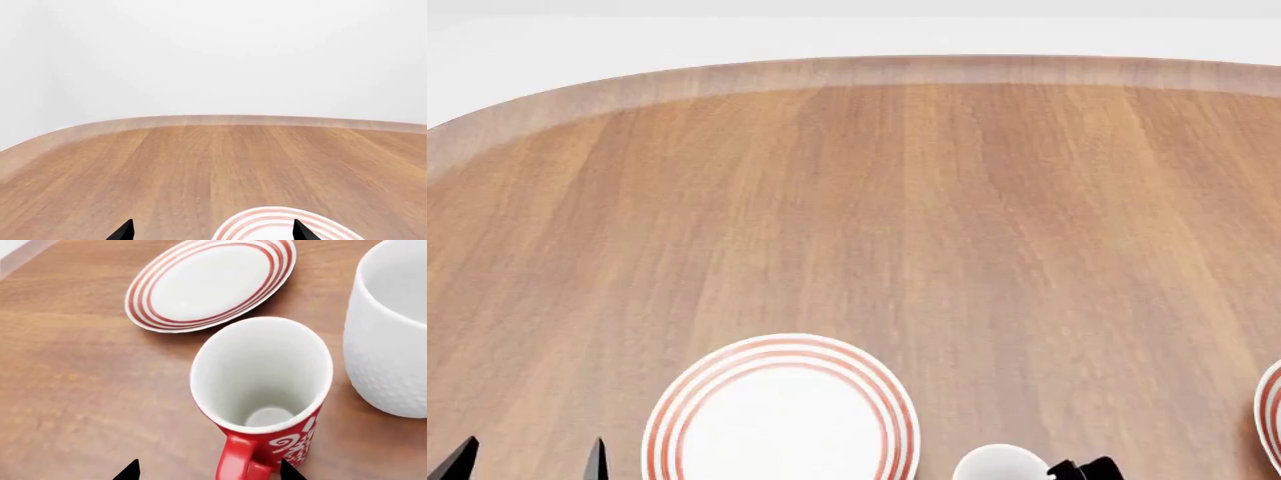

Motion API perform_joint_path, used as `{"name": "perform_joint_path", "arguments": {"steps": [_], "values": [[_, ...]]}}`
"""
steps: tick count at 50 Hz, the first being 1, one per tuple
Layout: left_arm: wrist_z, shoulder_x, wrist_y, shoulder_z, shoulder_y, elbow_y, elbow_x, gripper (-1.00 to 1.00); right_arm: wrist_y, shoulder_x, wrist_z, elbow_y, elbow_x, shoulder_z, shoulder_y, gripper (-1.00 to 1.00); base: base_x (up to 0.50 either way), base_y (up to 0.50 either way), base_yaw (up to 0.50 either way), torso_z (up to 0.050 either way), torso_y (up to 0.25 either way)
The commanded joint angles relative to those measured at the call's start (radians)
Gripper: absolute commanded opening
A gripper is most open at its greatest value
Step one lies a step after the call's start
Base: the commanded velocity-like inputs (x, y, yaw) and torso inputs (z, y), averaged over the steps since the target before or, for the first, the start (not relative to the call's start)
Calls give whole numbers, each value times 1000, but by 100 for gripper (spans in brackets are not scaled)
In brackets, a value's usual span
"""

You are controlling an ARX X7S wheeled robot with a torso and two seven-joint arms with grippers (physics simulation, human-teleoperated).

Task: Put the red mug on the left plate.

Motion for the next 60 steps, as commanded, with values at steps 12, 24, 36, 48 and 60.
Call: {"name": "perform_joint_path", "arguments": {"steps": [12,24,36,48,60], "values": [[-8,-6,3,7,-1,-1,-3,100,-14,8,6,15,25,-17,3,-100,0,0,0,0,0],[-12,-10,5,11,0,4,-5,100,-12,15,19,-22,30,-34,-12,-100,0,0,0,0,0],[-14,-13,9,14,-2,0,-7,100,26,45,43,-167,-6,-103,-39,-100,0,0,0,0,1],[-19,-18,8,15,0,6,-13,100,130,94,91,-471,-66,-232,-75,-100,0,0,0,0,0],[-24,-21,10,17,-1,7,-13,100,199,122,121,-667,-99,-316,-90,-100,0,0,0,0,0]]}}
